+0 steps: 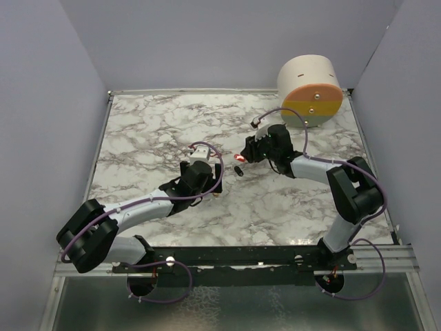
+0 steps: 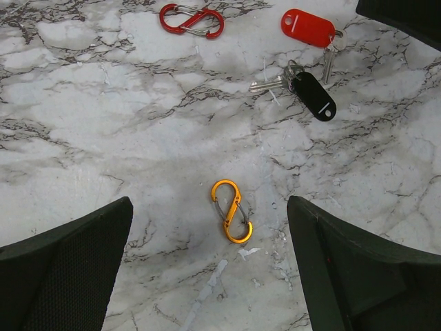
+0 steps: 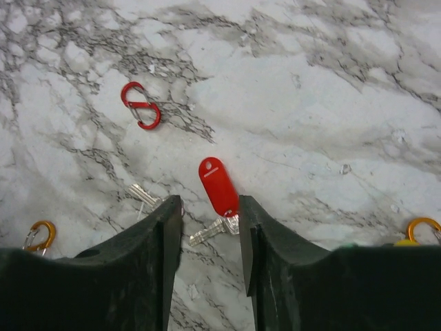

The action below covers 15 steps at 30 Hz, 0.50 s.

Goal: Put the keys on the keyring

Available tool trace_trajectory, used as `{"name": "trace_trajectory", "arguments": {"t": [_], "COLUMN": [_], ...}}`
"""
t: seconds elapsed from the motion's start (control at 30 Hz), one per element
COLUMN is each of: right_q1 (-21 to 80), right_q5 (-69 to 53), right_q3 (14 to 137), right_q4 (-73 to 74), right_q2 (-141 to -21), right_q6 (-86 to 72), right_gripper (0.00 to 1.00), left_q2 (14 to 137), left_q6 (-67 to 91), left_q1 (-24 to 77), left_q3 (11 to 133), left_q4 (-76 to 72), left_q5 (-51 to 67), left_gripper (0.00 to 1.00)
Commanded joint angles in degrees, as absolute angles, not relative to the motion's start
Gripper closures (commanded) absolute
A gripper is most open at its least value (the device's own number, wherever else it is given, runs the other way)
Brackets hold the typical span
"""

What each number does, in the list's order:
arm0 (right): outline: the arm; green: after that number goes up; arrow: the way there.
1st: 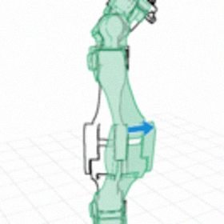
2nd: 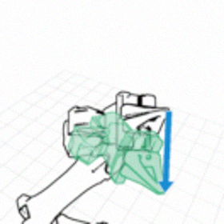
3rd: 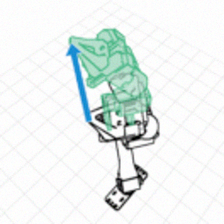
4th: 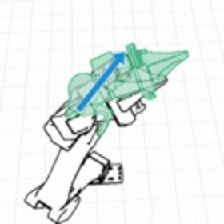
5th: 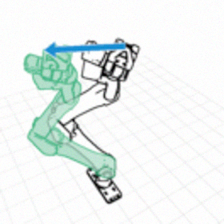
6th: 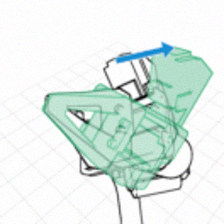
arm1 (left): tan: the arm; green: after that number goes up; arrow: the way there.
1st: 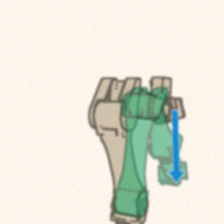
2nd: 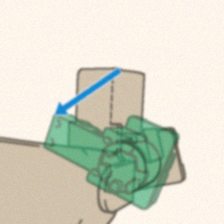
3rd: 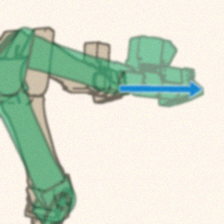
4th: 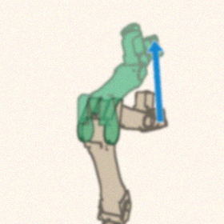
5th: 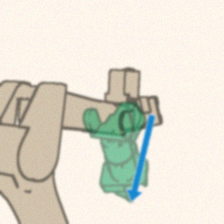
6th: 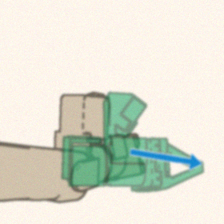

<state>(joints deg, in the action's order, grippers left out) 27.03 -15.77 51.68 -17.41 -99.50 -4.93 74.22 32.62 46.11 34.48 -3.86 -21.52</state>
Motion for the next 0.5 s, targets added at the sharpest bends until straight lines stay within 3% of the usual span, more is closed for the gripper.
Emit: {"name": "trace_trajectory", "arguments": {"t": [0.0,0.47], "right_q1": [27.32,27.33], "right_q5": [-9.76,-9.76], "right_q3": [50.77,50.58], "right_q4": [-15.53,-14.64], "right_q2": [-99.7,-103.96], "right_q6": [-9.86,-8.91], "right_gripper": [0.51,0.49], "left_q2": [74.53,74.73], "left_q6": [32.27,32.27], "left_q1": [45.81,45.68], "left_q3": [35.64,34.98], "left_q4": [-5.1,-6.23], "left_q5": [-21.28,-20.37], "left_gripper": [0.04,0.04]}}
